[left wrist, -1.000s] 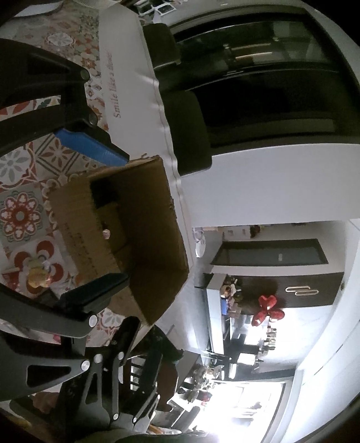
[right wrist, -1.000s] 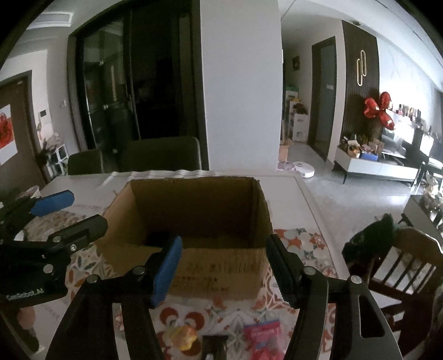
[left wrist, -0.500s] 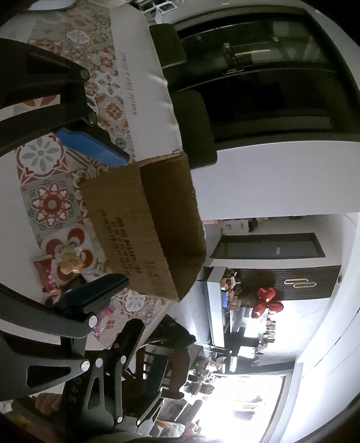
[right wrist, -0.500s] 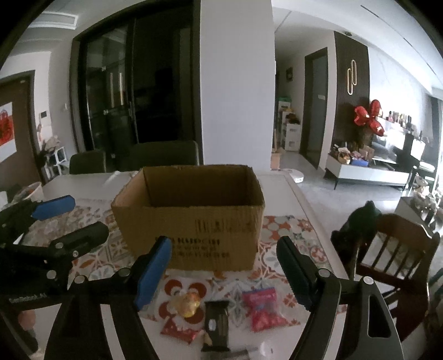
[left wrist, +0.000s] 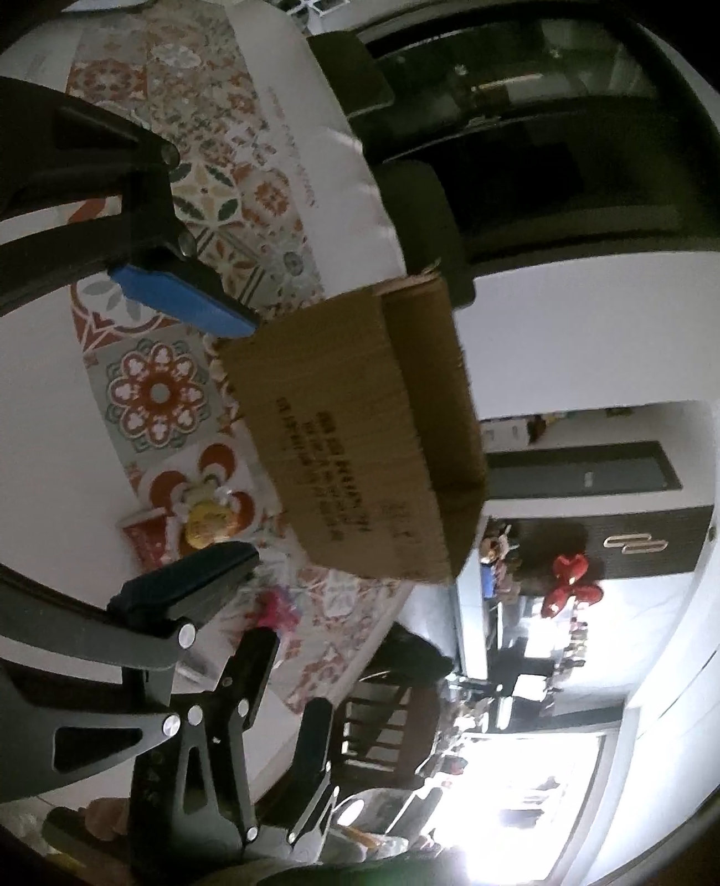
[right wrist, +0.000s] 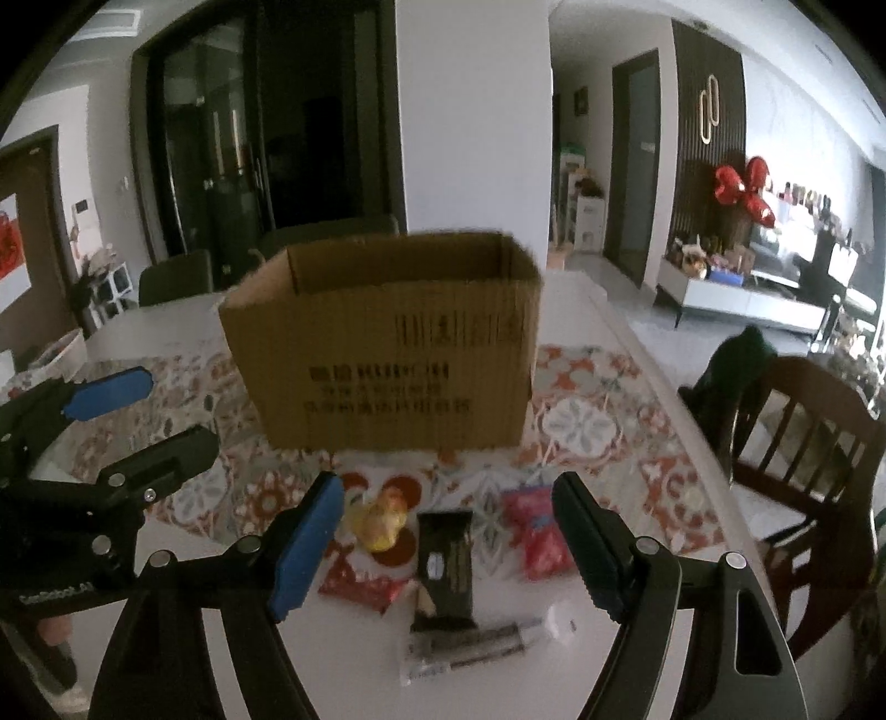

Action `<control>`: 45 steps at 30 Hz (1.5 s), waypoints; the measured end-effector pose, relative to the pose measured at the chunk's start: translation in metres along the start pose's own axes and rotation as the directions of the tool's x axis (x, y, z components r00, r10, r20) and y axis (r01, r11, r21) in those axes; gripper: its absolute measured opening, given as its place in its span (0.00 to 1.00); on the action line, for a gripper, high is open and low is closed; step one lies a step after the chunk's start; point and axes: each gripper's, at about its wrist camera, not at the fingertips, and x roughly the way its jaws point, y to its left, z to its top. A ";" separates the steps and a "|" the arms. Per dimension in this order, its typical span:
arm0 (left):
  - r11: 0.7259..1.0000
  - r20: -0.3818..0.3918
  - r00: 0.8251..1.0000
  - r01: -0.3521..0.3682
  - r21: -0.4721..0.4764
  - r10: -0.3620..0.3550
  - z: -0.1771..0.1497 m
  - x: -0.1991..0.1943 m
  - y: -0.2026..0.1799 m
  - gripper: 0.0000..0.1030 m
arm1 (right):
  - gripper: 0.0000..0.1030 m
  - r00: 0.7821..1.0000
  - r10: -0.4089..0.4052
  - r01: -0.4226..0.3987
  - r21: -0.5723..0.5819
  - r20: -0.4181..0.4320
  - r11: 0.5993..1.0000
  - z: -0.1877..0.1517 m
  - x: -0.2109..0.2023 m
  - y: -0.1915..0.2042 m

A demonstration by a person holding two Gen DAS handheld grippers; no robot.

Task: Organize snacks
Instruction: 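Withdraw both open tools from the box back over the remaining snacks, then grasp the red wrapped snack with left tool while right tool grasps white tube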

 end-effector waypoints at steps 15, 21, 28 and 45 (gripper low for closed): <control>0.990 -0.121 0.984 0.138 0.026 -0.134 -0.044 0.035 -0.027 0.70 | 0.64 0.995 -0.026 0.020 -0.057 -0.101 0.998 -0.031 0.020 -0.005; 0.983 -0.169 0.969 0.182 -0.018 -0.183 -0.053 0.051 -0.040 0.70 | 0.57 0.991 -0.001 -0.003 -0.031 -0.134 1.000 -0.036 0.024 -0.014; 0.983 -0.194 0.964 0.180 -0.034 -0.183 -0.058 0.065 -0.051 0.70 | 0.56 0.988 -0.017 0.025 0.050 -0.154 0.998 -0.050 0.021 -0.031; 0.981 -0.219 0.959 0.164 -0.102 -0.183 -0.058 0.090 -0.048 0.69 | 0.54 0.983 -0.016 0.069 0.292 -0.180 0.954 -0.077 0.028 -0.047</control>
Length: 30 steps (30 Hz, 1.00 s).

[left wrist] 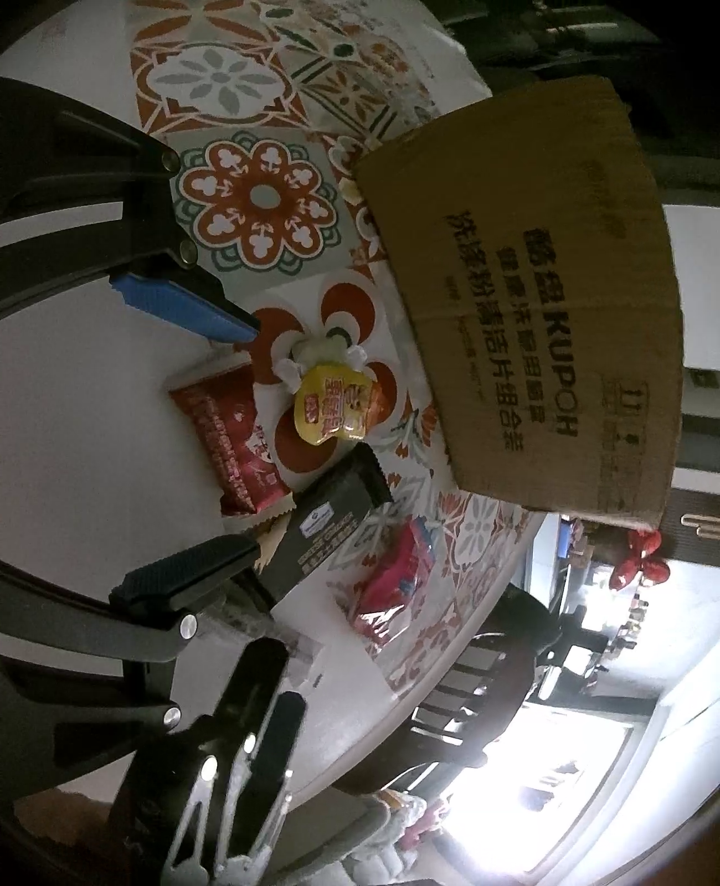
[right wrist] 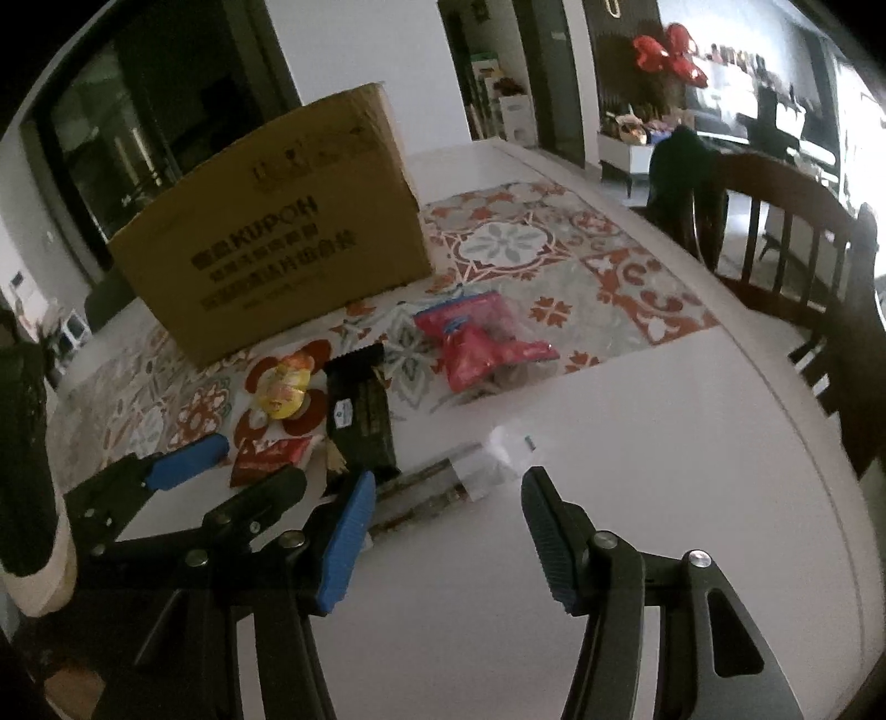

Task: Organize snacks
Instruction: 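Grasp the red wrapped snack with left tool while right tool grasps white tube, then carry red snack into the box with left tool while right tool carries tube there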

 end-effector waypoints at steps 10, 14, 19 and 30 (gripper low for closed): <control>0.999 -0.004 1.000 0.008 -0.033 -0.008 -0.002 0.002 0.007 0.55 | 0.50 0.999 0.033 -0.032 0.049 -0.015 0.998 0.000 0.013 0.000; 0.999 -0.001 1.000 0.016 -0.034 -0.016 -0.003 -0.001 0.009 0.48 | 0.40 1.000 0.020 -0.020 0.037 -0.008 0.999 0.000 0.014 0.005; 0.999 0.005 1.000 0.020 -0.038 -0.020 -0.007 -0.007 0.009 0.43 | 0.30 0.999 0.046 -0.045 0.057 -0.009 0.997 -0.002 0.015 0.003; 0.999 0.030 1.000 0.007 -0.042 -0.006 -0.008 -0.020 0.003 0.43 | 0.20 0.997 0.072 -0.071 0.068 -0.009 0.995 -0.004 0.011 0.003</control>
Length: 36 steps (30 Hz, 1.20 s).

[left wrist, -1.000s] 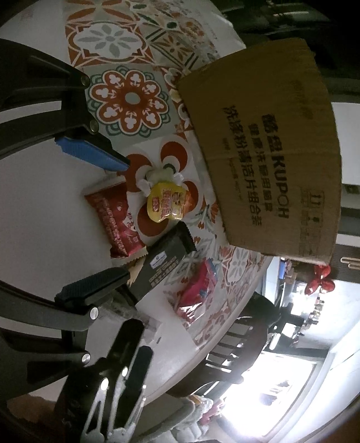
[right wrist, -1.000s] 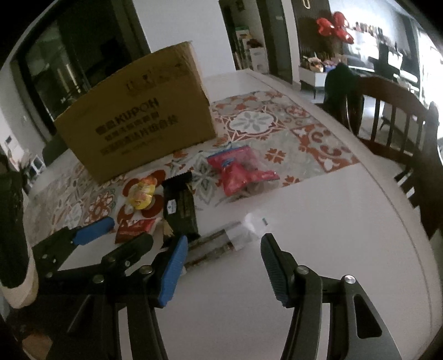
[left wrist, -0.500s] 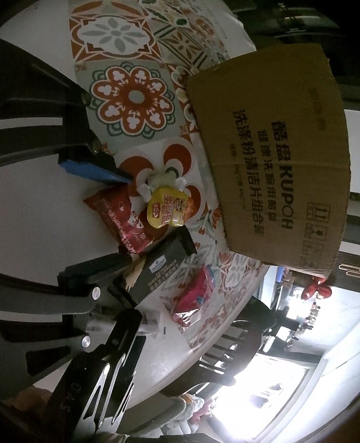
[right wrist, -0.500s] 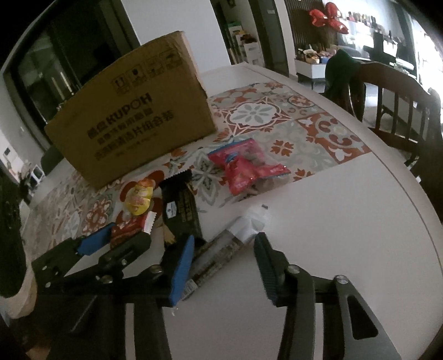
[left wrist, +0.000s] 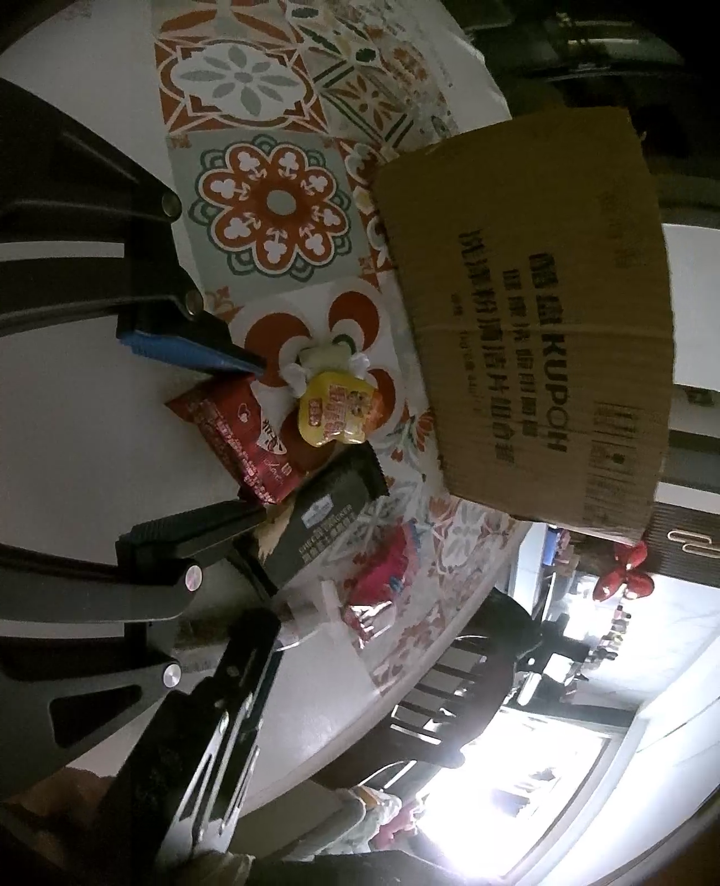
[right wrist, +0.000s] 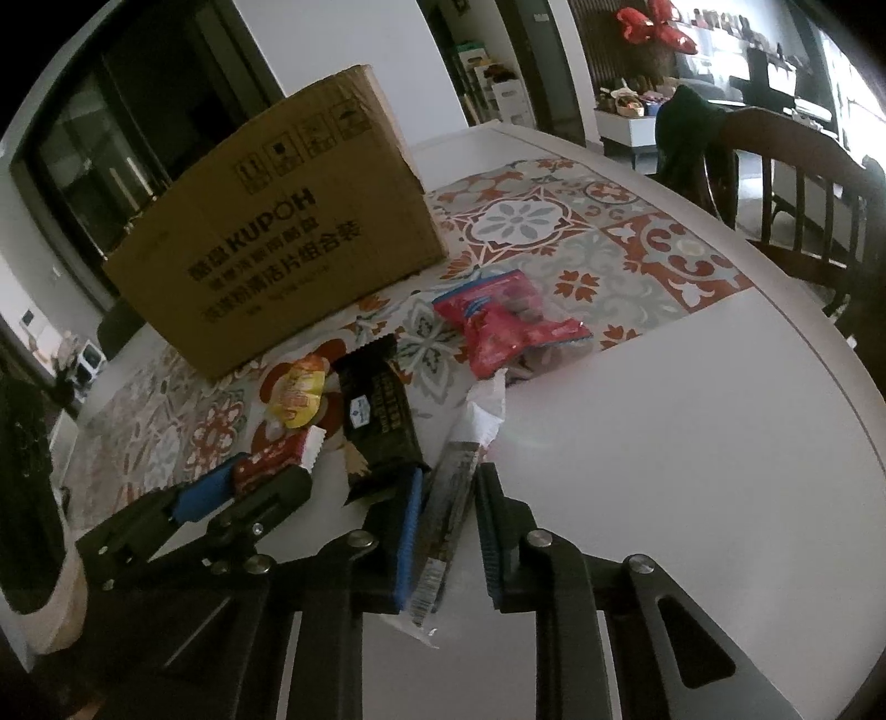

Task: Organize snacks
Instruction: 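Carry red snack into the box with left tool while right tool carries tube there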

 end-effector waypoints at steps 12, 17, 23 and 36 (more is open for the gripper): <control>1.000 0.040 0.999 0.004 -0.008 -0.004 0.004 -0.023 -0.004 0.43 | 0.16 1.000 -0.009 0.009 -0.021 0.004 1.000 -0.003 -0.010 0.003; 1.000 0.049 0.999 0.007 -0.010 -0.007 0.003 -0.028 -0.007 0.43 | 0.15 1.000 -0.015 0.015 -0.041 0.022 0.999 -0.007 -0.021 0.006; 1.000 0.070 0.997 0.011 -0.020 -0.009 0.005 -0.038 -0.009 0.43 | 0.15 0.998 -0.015 0.018 -0.053 0.053 0.998 -0.006 -0.033 0.010; 0.999 0.157 0.987 -0.014 -0.036 0.020 0.025 -0.078 -0.006 0.43 | 0.15 0.990 0.023 -0.009 -0.102 0.139 0.995 0.012 -0.060 0.028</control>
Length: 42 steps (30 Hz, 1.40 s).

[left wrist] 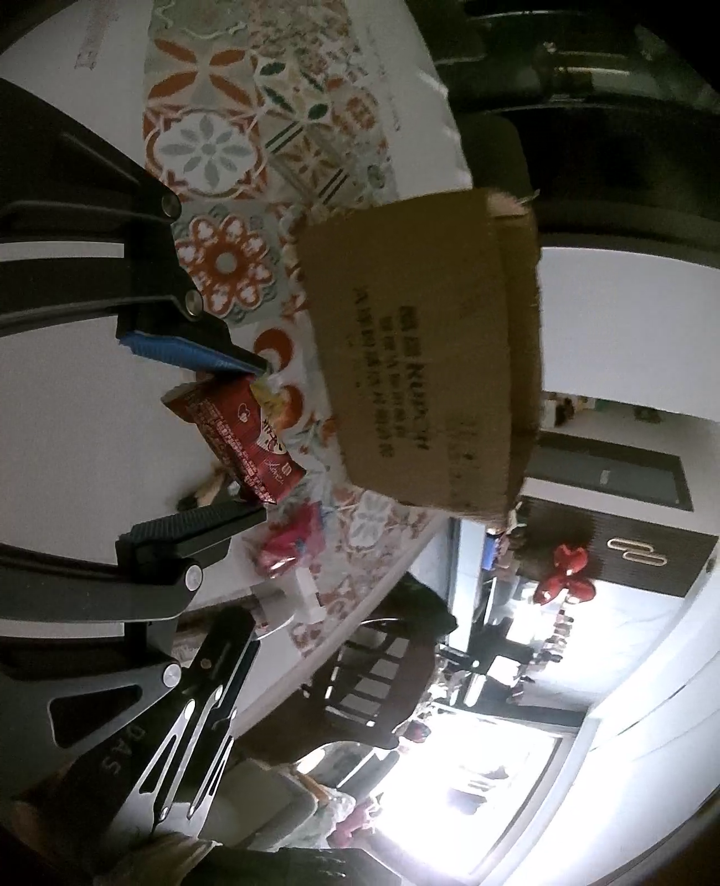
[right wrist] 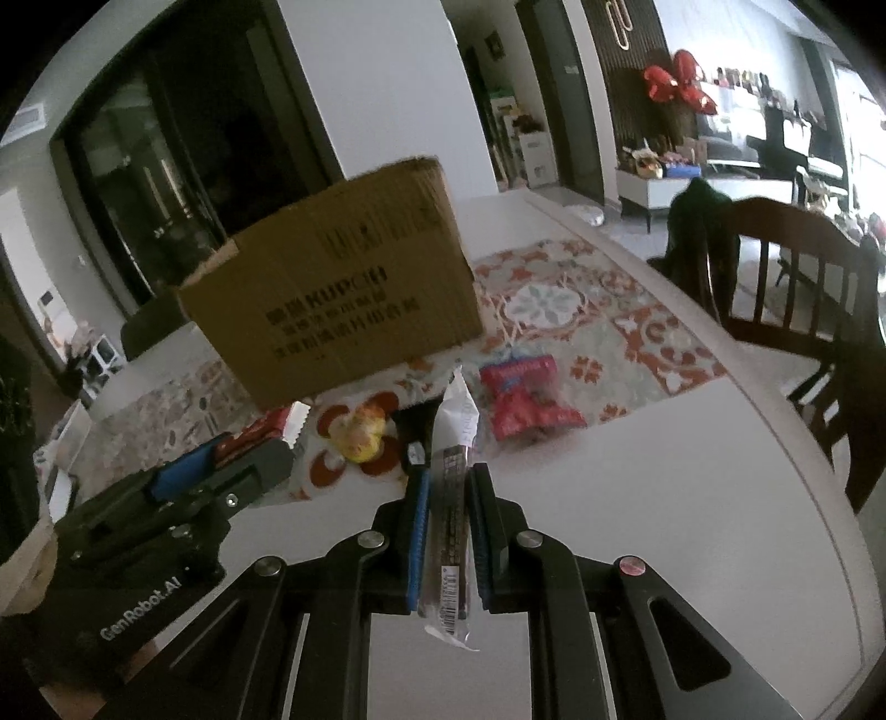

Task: Organize snacks
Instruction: 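Carry red snack into the box with left tool while right tool carries tube there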

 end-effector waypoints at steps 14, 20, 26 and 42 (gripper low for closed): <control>0.999 0.104 0.993 -0.051 0.006 0.050 0.038 -0.025 0.013 0.43 | 0.15 0.995 0.070 -0.067 -0.046 0.075 0.997 0.032 -0.011 0.023; 0.997 0.143 0.987 -0.080 0.009 0.078 0.059 -0.028 0.022 0.43 | 0.15 0.989 0.101 -0.096 -0.053 0.104 0.994 0.057 -0.009 0.030; 0.996 0.164 0.982 -0.092 0.004 0.090 0.080 -0.027 0.029 0.43 | 0.15 0.983 0.123 -0.113 -0.079 0.133 0.990 0.081 -0.005 0.039; 0.995 0.176 0.979 -0.103 -0.017 0.104 0.140 -0.015 0.048 0.43 | 0.15 0.970 0.172 -0.149 -0.137 0.171 0.979 0.152 0.010 0.064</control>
